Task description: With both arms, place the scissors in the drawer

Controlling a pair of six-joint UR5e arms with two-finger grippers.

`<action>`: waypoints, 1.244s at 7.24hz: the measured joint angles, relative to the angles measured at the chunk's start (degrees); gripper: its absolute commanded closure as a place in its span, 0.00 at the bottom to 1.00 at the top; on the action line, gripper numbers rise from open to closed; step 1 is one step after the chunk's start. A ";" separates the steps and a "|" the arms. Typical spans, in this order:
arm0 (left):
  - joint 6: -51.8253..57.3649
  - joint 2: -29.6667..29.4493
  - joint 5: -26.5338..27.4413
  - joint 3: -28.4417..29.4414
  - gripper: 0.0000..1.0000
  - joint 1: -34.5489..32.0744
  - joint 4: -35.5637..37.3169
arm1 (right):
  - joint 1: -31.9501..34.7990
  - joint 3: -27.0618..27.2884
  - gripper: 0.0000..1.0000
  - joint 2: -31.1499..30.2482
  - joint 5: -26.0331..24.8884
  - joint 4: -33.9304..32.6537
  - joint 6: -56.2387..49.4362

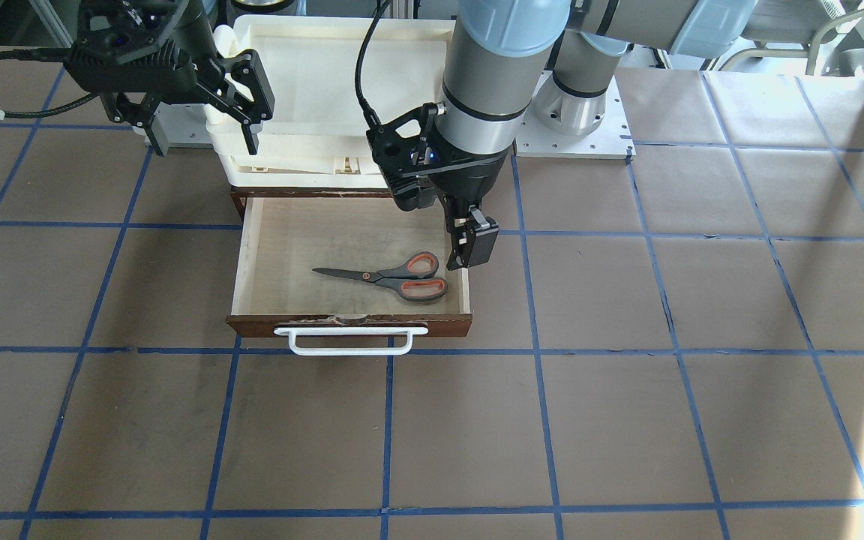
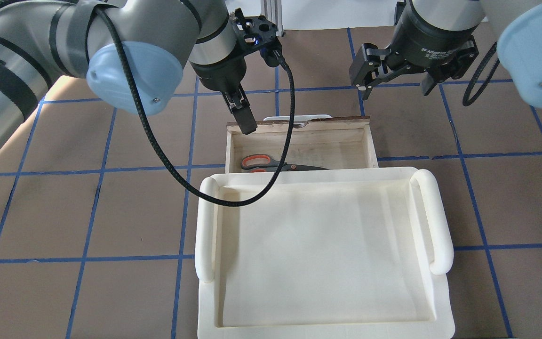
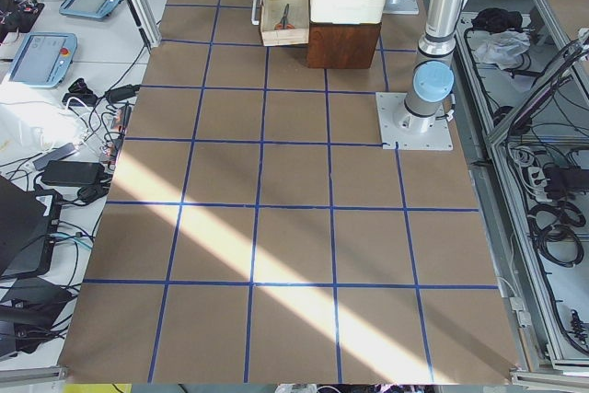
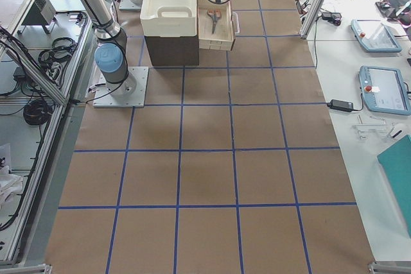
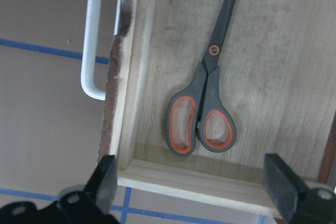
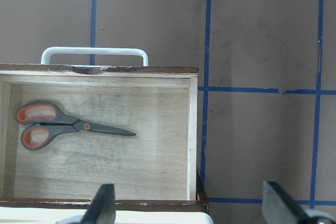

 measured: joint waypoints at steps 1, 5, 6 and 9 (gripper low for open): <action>-4.55 1.27 -0.22 0.44 0.00 3.28 -0.29 | 0.00 0.02 0.00 0.00 0.20 -0.04 0.00; -21.33 4.21 -0.45 0.01 0.00 15.87 -0.95 | 0.00 0.04 0.00 0.00 0.56 -0.07 0.00; -27.06 4.71 -0.05 -0.23 0.00 16.56 -2.29 | 0.00 0.04 0.00 0.00 0.55 -0.07 0.00; -38.08 5.65 0.87 -0.50 0.00 18.64 -6.39 | 0.00 0.04 0.00 0.05 0.54 -0.07 0.00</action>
